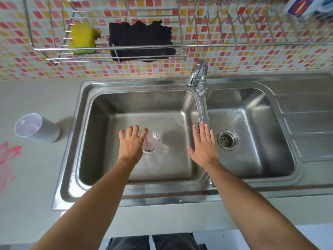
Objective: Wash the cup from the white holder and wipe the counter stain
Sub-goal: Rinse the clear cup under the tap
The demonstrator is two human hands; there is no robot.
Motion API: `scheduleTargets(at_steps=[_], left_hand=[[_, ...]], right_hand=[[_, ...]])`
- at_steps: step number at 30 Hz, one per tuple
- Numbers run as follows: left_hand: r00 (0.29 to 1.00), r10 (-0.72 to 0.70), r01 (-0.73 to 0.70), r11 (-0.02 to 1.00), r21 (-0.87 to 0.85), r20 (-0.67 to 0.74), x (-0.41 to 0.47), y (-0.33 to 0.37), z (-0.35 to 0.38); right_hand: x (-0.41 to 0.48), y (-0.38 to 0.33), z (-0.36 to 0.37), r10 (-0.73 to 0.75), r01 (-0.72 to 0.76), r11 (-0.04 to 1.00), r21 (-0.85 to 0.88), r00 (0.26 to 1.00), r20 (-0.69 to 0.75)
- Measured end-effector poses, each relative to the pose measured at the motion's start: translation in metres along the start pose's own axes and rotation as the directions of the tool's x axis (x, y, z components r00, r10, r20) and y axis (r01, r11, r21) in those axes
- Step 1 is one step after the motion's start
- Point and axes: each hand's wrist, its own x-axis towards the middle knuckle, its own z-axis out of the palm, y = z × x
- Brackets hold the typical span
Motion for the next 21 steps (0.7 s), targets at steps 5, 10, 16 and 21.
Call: scheduleTargets(at_steps=[5, 10, 16, 21], left_hand=[[0.998, 0.062, -0.055, 0.979, 0.198, -0.028, -0.007, -0.005, -0.005], [0.987, 0.151, -0.121, 0.935, 0.332, -0.064, -0.013, -0.011, -0.012], [0.994, 0.044, -0.019, 0.974, 0.227, -0.103, -0.019, -0.028, -0.014], [0.986, -0.141, 0.124, 0.974, -0.189, -0.083, -0.027, -0.042, -0.018]], right_hand=[[-0.002, -0.001, -0.001, 0.008, -0.008, 1.0, 0.015, 1.0, 0.02], [-0.005, -0.003, -0.005, 0.019, -0.019, 1.0, 0.012, 0.998, 0.064], [-0.006, -0.013, -0.017, 0.066, -0.075, 0.981, 0.181, 0.996, 0.055], [-0.033, -0.037, -0.012, -0.006, 0.025, 0.957, 0.288, 0.998, -0.064]])
